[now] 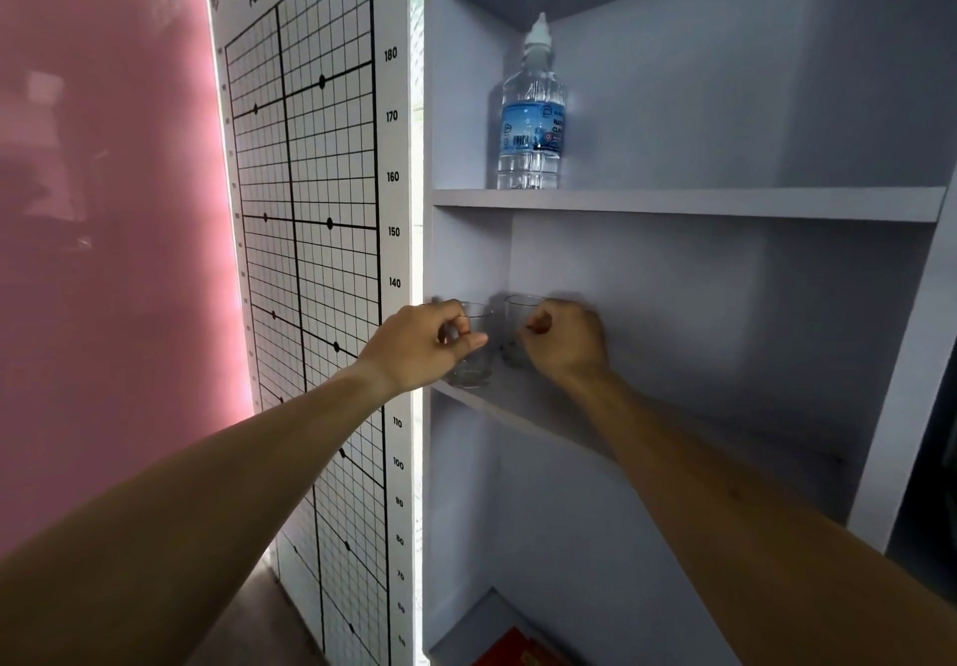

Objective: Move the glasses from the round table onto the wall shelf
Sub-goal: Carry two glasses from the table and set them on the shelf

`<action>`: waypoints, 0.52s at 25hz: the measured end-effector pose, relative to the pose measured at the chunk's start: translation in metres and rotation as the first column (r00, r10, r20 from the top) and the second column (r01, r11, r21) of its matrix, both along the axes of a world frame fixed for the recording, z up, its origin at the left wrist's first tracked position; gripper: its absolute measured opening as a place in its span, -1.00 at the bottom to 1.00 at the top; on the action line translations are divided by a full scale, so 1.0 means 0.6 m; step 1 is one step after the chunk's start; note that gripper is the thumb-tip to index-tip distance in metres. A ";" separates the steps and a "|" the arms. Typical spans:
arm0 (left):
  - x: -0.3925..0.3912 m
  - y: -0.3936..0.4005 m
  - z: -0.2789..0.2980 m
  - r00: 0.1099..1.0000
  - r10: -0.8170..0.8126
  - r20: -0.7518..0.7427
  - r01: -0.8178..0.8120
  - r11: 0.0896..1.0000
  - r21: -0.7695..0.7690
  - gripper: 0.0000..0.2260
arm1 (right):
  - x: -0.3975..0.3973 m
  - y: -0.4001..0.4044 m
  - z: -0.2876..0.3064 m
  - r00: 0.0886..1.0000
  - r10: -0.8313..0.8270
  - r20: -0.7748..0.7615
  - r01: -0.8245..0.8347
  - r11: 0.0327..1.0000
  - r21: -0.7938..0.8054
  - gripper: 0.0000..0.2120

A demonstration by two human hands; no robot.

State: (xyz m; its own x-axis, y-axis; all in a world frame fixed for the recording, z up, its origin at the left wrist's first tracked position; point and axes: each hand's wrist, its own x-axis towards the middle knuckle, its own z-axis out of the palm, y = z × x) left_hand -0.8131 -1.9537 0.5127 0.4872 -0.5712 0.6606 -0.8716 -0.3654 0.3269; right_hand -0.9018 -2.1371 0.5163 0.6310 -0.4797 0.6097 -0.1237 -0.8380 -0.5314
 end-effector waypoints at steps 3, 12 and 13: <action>0.003 0.000 0.000 1.000 -0.004 0.026 0.003 1.000 0.011 -0.78 | 0.005 0.006 -0.002 1.000 0.022 -0.007 -0.022 0.998 -0.054 -0.85; 0.003 0.000 0.008 0.973 0.068 0.219 -0.089 0.992 0.086 -0.62 | 0.014 0.001 -0.025 0.995 0.083 0.056 -0.086 0.995 0.042 -0.77; 0.004 -0.001 0.009 0.956 0.116 0.270 -0.142 0.987 0.079 -0.56 | 0.015 0.000 -0.026 0.994 0.078 0.078 -0.084 0.994 0.074 -0.76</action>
State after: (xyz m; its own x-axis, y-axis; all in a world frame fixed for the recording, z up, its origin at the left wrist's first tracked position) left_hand -0.8110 -1.9540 0.5179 0.3769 -0.5819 0.7206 -0.8651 -0.4991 0.0495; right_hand -0.8929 -2.1371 0.5008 0.6238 -0.4764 0.6196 -0.0147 -0.7998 -0.6001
